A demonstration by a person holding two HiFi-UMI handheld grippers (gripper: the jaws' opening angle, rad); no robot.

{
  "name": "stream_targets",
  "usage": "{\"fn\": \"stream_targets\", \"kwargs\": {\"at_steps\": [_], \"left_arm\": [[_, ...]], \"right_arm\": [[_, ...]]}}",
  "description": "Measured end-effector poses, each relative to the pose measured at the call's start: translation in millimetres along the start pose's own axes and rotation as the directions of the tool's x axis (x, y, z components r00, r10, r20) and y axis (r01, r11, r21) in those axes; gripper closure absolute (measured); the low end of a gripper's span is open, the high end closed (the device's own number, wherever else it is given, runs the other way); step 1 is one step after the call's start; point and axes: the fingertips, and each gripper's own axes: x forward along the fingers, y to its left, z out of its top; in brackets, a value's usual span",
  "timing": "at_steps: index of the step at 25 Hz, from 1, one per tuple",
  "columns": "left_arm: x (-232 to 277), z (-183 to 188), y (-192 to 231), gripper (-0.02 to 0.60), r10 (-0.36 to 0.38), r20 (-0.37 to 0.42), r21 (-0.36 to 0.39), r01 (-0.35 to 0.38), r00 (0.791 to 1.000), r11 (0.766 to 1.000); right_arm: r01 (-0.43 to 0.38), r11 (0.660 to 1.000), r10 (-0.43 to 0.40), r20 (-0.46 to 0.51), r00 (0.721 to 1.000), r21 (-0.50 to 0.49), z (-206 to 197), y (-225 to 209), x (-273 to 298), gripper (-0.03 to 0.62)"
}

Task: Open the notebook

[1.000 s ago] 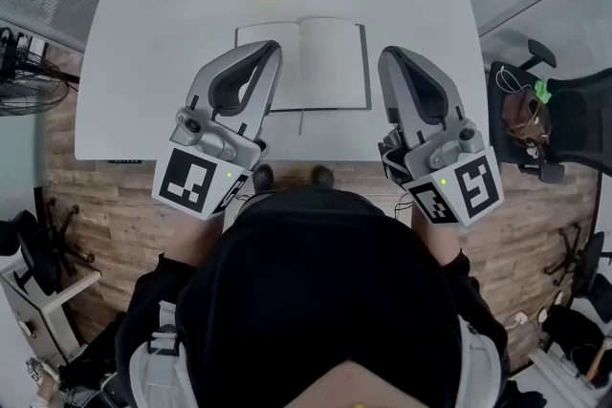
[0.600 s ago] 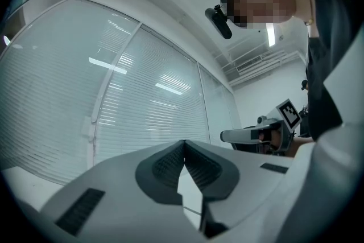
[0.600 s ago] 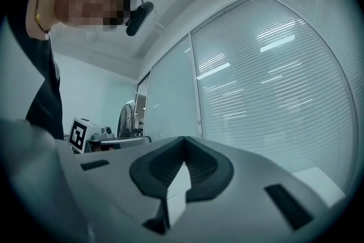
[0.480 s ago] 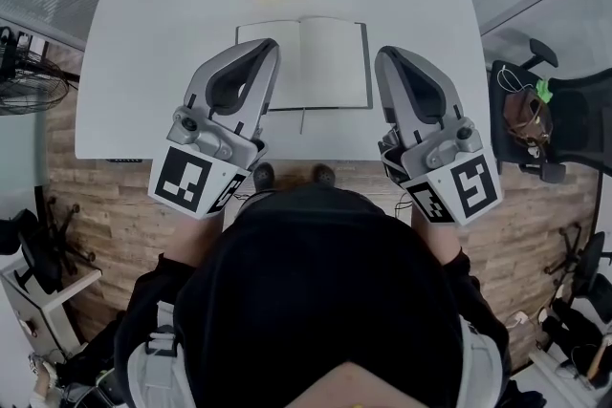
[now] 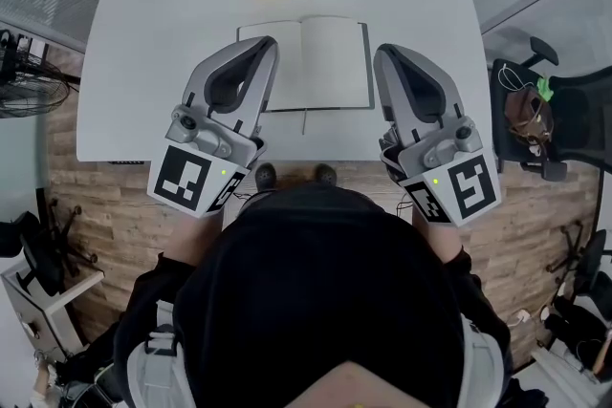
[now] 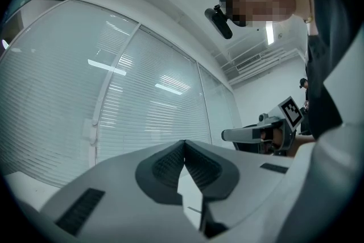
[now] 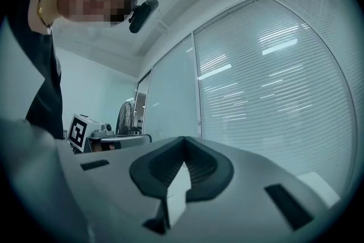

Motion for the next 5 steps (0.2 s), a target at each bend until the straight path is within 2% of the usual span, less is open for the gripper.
{"fn": "stream_targets", "kwargs": {"at_steps": [5], "left_arm": [[0.3, -0.8, 1.5, 0.569, -0.003, 0.001, 0.001, 0.003, 1.000, 1.000]], "right_arm": [[0.002, 1.000, -0.002, 0.005, 1.000, 0.005, -1.2, 1.0, 1.6, 0.591]]}}
